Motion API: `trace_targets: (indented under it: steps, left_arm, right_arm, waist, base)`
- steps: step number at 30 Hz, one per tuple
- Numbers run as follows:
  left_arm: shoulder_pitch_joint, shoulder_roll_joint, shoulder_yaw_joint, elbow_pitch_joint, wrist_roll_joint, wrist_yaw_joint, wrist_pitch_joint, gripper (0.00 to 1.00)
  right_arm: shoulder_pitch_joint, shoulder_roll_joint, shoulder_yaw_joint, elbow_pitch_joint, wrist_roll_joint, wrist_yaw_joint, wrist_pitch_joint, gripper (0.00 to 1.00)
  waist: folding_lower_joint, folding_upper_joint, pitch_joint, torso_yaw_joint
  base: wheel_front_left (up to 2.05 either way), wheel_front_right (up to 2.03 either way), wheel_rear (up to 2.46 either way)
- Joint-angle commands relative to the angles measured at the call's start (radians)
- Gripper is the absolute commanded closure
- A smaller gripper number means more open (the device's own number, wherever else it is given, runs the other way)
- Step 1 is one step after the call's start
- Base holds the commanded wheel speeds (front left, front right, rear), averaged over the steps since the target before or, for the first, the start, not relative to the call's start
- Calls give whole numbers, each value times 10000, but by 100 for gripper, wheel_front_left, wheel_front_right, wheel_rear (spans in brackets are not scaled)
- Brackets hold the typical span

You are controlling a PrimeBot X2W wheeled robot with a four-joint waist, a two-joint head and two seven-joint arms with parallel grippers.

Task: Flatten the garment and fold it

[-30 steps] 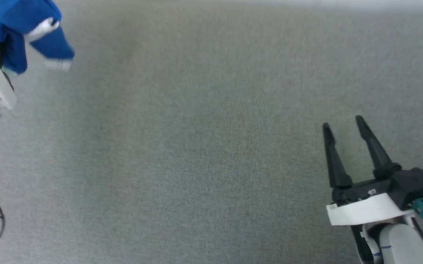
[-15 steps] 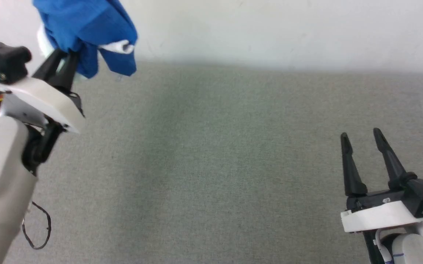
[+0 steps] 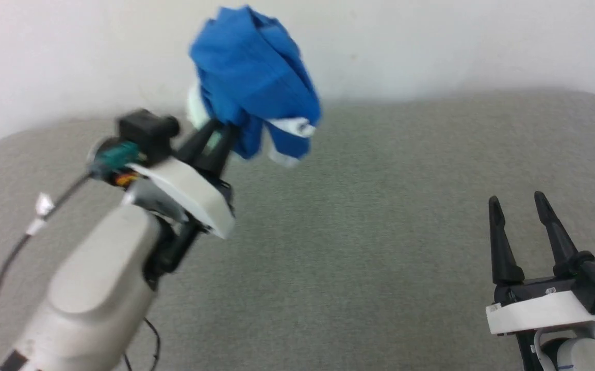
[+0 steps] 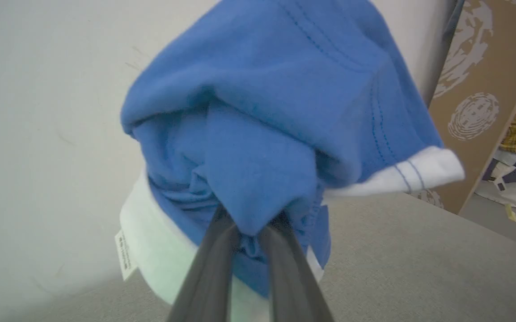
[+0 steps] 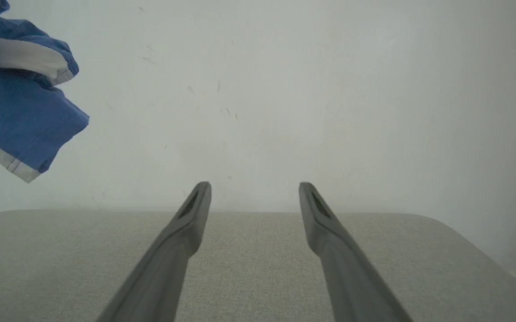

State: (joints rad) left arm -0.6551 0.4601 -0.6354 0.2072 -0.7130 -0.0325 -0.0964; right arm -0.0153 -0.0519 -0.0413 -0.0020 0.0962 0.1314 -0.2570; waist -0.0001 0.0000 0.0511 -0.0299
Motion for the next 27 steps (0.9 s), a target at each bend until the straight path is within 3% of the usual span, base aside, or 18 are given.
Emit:
trace_targets:
  steps: [1, 8, 14, 15, 16, 17, 27]
  left_arm:
    - [183, -171, -167, 23, 139, 31, -12, 100]
    - [700, -1292, -1603, 1677, 700, -159, 29, 100]
    - [895, -1943, -2438, 3721, 940, -419, 206, 100]
    - [882, -2014, -2514, 3965, 989, -437, 163, 87]
    - [863, -2074, -2575, 4180, 1045, -442, 98, 54]
    - [831, -2129, -2596, 4366, 1096, -419, -30, 0]
    - [713, -2476, -2215, 4856, 1040, -336, -1392, 0]
  right_arm:
    - [49, 16, 11, 22, 72, -7, -47, 0]
    - [-108, 16, 205, 161, 427, -7, -47, 0]
    - [-171, 16, 345, 307, 671, -7, -47, 0]
    - [-171, 16, 347, 320, 705, -7, -47, 0]
    - [-163, 16, 346, 331, 736, -7, -47, 0]
    - [-152, 16, 346, 346, 759, -7, -47, 0]
    - [46, 16, 320, 676, 621, -7, -47, 0]
  waist:
    - [1, 0, 176, -661]
    - [1, 0, 719, -1865]
    - [1, 0, 1077, -2445]
    - [1, 0, 1094, -2472]
    - [1, 0, 1103, -2485]
    - [1, 0, 1107, -2484]
    - [1, 0, 314, -1661]
  base:
    - [0, 0, 0]
    - [0, 0, 0]
    - [0, 0, 0]
    - [0, 0, 0]
    - [0, 0, 0]
    - [0, 0, 0]
    - [0, 0, 0]
